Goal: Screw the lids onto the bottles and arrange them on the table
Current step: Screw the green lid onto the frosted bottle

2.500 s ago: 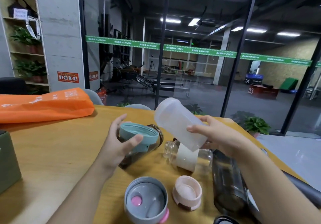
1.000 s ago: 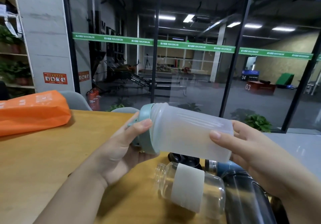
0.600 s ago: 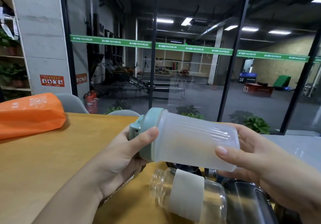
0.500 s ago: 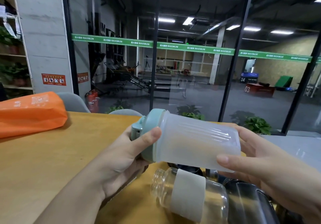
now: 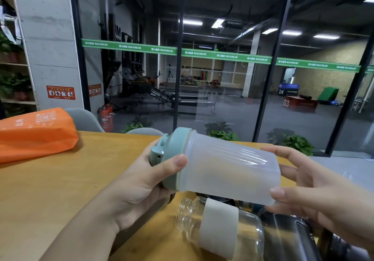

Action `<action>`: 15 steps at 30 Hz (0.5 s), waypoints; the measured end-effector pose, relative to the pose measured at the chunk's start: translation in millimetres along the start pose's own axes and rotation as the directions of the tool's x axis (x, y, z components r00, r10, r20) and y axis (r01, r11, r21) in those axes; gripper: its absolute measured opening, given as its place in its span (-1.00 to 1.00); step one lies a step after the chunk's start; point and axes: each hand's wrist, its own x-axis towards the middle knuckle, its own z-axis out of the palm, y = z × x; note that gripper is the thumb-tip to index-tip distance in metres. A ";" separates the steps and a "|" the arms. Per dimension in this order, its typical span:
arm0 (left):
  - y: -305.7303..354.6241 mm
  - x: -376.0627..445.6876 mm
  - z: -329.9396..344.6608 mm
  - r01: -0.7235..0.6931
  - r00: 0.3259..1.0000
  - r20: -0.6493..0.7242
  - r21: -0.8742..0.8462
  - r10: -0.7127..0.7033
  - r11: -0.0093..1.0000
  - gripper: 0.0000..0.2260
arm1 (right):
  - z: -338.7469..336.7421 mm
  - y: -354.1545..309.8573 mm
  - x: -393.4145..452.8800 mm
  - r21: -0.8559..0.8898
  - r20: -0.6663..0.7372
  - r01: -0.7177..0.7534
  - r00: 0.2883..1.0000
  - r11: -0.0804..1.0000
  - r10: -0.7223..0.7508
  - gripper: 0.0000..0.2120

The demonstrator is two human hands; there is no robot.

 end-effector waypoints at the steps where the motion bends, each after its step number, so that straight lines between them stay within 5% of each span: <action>1: 0.0 -0.2 -0.1 0.003 1.000 0.000 0.004 -0.003 1.000 -0.10 | -0.1 -0.8 -0.4 -0.001 0.008 -0.012 1.000 1.000 0.012 -0.23; 5: -0.3 -0.4 -2.0 0.021 1.000 0.000 -0.018 -0.021 1.000 -0.08 | 1.3 -0.5 -1.8 0.019 -0.015 -0.073 0.997 0.997 0.073 -0.12; 15: 0.0 0.5 2.8 0.015 0.999 -0.052 0.000 -0.015 1.000 -0.11 | 19.9 15.1 -3.5 -0.194 -0.026 -0.191 0.982 0.962 0.190 -0.20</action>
